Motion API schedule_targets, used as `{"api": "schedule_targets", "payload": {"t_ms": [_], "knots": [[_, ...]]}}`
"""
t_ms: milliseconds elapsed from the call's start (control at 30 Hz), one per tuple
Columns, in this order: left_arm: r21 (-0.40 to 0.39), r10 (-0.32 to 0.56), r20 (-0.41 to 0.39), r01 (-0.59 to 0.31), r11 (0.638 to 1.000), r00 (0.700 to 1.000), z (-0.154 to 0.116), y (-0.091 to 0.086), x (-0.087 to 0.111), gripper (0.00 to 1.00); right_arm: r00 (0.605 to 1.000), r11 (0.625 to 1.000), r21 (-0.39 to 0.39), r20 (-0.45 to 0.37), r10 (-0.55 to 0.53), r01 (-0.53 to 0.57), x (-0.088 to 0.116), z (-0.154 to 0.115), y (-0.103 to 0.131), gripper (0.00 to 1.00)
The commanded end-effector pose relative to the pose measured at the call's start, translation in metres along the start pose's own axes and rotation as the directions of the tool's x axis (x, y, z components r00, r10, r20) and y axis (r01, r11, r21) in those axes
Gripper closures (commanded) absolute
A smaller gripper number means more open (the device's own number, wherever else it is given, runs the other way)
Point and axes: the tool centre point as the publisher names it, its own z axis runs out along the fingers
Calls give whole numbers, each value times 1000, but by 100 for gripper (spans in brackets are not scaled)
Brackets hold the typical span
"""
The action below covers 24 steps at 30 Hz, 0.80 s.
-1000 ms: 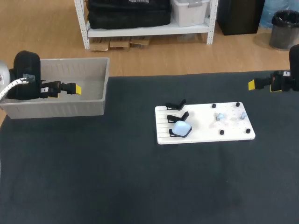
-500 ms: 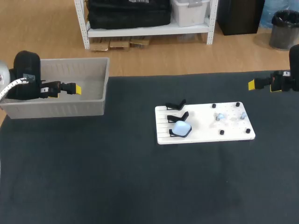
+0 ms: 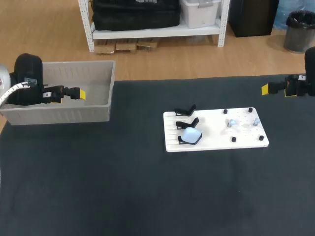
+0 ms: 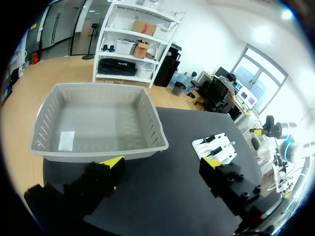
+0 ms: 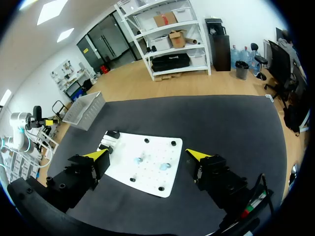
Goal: Pick up each earbud case from the left stands, insert the matching earbuds, close the lid, and place the case in the box.
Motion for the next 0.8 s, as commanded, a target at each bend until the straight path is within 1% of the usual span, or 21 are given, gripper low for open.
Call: {"api": "schedule_targets", "payload": {"t_ms": [33,233,267,333,433,467,500,533,600,667,733,767,800], "knots": [[-6,-1,-6,1,1000,1000,0,-1,-1,0,1000,1000,0,-1,-1,1,0,0,0,0],[-6,-1,-6,1,1000,1000,0,-1,-1,0,1000,1000,0,-1,-1,1,0,0,0,0],[-23,23,-3,-23,999,1000,1,-3,-2,0,1000,1000,0,-1,-1,1,0,0,0,0],[-13,27,-9,-27,1000,1000,4,-5,-3,0,1000,1000,0,-1,-1,1,0,0,0,0],[31,65,-14,-65,997,998,8,-13,-6,0,1000,1000,0,-1,-1,1,0,0,0,0],[35,88,-10,-87,996,996,9,-16,-7,0,1000,1000,0,-1,-1,1,0,0,0,0],[89,115,21,-116,989,993,10,-19,-9,0,1000,1000,0,-1,-1,1,0,0,0,0],[98,141,24,-142,985,990,10,-22,-10,0,1000,1000,0,-1,-1,1,0,0,0,0],[117,195,33,-198,973,980,12,-29,-14,0,1000,1000,0,-1,-1,1,0,0,0,0],[127,263,42,-266,956,964,14,-37,-18,0,1000,1000,0,-1,-1,1,0,0,0,0],[100,364,59,-369,924,929,15,-46,-21,0,1000,1000,0,-1,-1,1,0,0,0,0],[118,383,67,-388,914,921,17,-51,-23,0,1000,1000,0,-1,-1,1,0,0,0,0],[135,424,80,-431,892,902,18,-56,-24,0,1000,1000,0,-1,-1,1,0,0,0,0]]}}
